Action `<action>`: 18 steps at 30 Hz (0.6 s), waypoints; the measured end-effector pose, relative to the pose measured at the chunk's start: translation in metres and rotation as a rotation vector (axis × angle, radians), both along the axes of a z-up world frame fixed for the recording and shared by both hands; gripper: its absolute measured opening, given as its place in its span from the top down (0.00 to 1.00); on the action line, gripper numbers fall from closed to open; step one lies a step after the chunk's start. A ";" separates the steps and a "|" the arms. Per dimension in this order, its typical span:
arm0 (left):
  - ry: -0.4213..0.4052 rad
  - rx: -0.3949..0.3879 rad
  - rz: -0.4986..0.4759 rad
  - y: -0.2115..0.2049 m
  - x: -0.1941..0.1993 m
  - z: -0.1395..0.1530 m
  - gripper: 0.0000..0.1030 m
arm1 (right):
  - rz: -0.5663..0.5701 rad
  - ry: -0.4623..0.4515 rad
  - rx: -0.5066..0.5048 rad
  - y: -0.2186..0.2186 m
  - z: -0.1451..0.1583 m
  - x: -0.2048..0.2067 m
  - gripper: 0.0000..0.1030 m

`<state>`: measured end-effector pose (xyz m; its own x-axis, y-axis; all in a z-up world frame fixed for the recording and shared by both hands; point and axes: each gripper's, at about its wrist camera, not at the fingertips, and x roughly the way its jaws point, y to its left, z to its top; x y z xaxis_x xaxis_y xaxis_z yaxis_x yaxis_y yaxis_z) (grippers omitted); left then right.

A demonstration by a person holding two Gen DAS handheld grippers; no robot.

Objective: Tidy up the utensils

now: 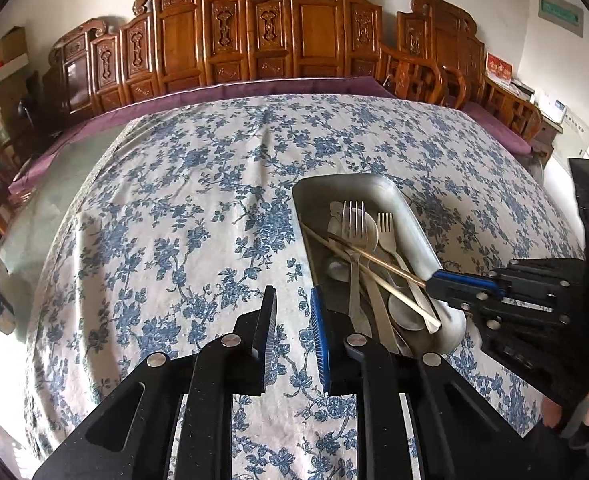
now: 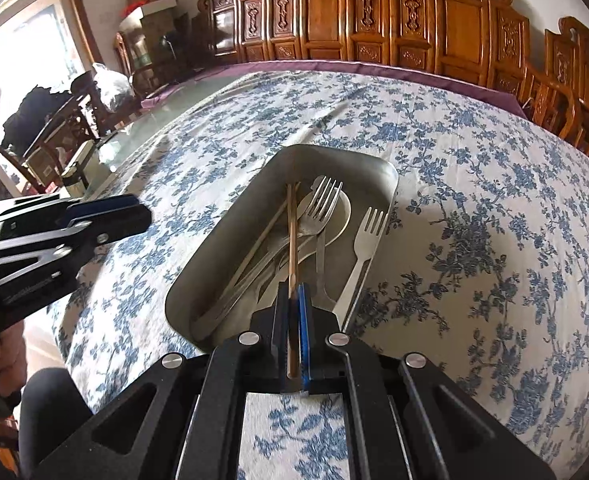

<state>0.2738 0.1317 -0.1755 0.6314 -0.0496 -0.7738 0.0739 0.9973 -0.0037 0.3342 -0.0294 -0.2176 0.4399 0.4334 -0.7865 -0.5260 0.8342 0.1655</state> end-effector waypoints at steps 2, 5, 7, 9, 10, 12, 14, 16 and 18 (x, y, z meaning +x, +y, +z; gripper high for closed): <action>-0.002 0.001 0.000 0.002 0.000 0.000 0.85 | -0.009 0.016 0.013 0.003 -0.004 0.005 0.94; -0.001 -0.002 0.004 0.003 -0.001 0.000 0.85 | -0.016 0.039 0.033 0.005 -0.009 0.011 0.94; -0.001 -0.002 0.005 0.003 -0.001 0.001 0.85 | -0.016 0.051 0.051 0.005 -0.011 0.013 0.94; -0.002 -0.002 0.004 0.003 -0.001 0.000 0.84 | -0.012 0.057 0.064 0.004 -0.013 0.012 0.93; -0.003 -0.001 0.003 0.003 -0.002 0.001 0.83 | -0.012 0.060 0.065 0.004 -0.014 0.012 0.93; -0.007 0.001 0.002 0.002 -0.002 0.002 0.80 | -0.005 0.063 0.072 0.003 -0.016 0.011 0.93; -0.010 0.006 0.000 0.000 -0.003 0.003 0.78 | 0.002 0.058 0.085 0.002 -0.016 0.008 0.93; -0.009 0.008 -0.001 -0.002 -0.004 0.003 0.77 | 0.004 0.054 0.095 -0.002 -0.015 0.006 0.84; -0.008 0.011 0.001 -0.004 -0.005 0.003 0.76 | 0.006 0.046 0.126 -0.008 -0.013 0.004 0.78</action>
